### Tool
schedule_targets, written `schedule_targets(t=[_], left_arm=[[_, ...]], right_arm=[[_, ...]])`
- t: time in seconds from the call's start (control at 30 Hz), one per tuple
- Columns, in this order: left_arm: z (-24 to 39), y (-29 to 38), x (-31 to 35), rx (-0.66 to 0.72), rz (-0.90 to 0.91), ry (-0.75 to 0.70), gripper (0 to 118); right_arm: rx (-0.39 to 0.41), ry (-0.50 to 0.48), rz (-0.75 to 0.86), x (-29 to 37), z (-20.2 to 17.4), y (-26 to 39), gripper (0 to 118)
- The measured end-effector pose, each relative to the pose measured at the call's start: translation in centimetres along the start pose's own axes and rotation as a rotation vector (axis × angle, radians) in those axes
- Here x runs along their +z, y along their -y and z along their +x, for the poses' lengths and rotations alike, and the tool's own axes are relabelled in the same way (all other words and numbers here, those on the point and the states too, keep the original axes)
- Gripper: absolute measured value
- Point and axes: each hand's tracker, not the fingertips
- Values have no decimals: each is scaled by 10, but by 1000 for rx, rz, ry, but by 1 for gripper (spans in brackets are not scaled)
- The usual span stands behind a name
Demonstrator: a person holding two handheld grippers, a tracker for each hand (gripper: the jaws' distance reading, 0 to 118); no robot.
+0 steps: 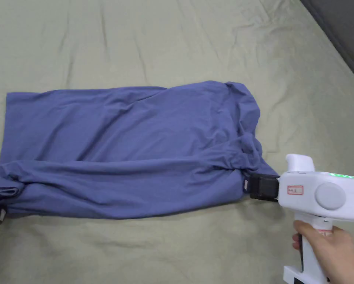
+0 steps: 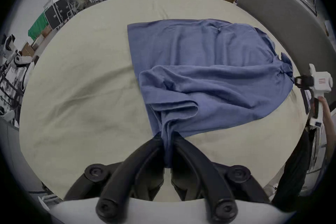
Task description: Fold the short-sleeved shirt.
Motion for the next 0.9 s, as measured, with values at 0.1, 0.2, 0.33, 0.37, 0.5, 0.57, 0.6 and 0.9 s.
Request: schedule_targets(t=[0.1, 0.2, 0.33, 0.37, 0.5, 0.57, 0.6, 0.9], left_arm=[[0, -3, 0, 21, -14, 11, 2], [-4, -3, 2, 39, -10, 30, 2], [-12, -5, 7, 30, -8, 44, 2], [-17, -6, 11, 32, -2, 53, 2], [-17, -7, 46, 51, 29, 115, 2], [-20, -2, 58, 34, 30, 110, 2], [-22, 3, 62, 21, 24, 103, 2], [-13, 47, 34, -15, -125, 95, 2]], right_arm=[[53, 78, -88, -23, -10, -12, 89], [98, -61, 31, 18, -14, -11, 14], [121, -35, 27, 36, -22, -11, 14], [118, -48, 39, 44, -20, -10, 14], [88, -101, 97, 83, -18, 7, 14], [133, -96, 98, 117, -32, 14, 14], [134, -93, 92, 124, -33, 20, 14], [123, -89, -53, 101, -22, 83, 14]])
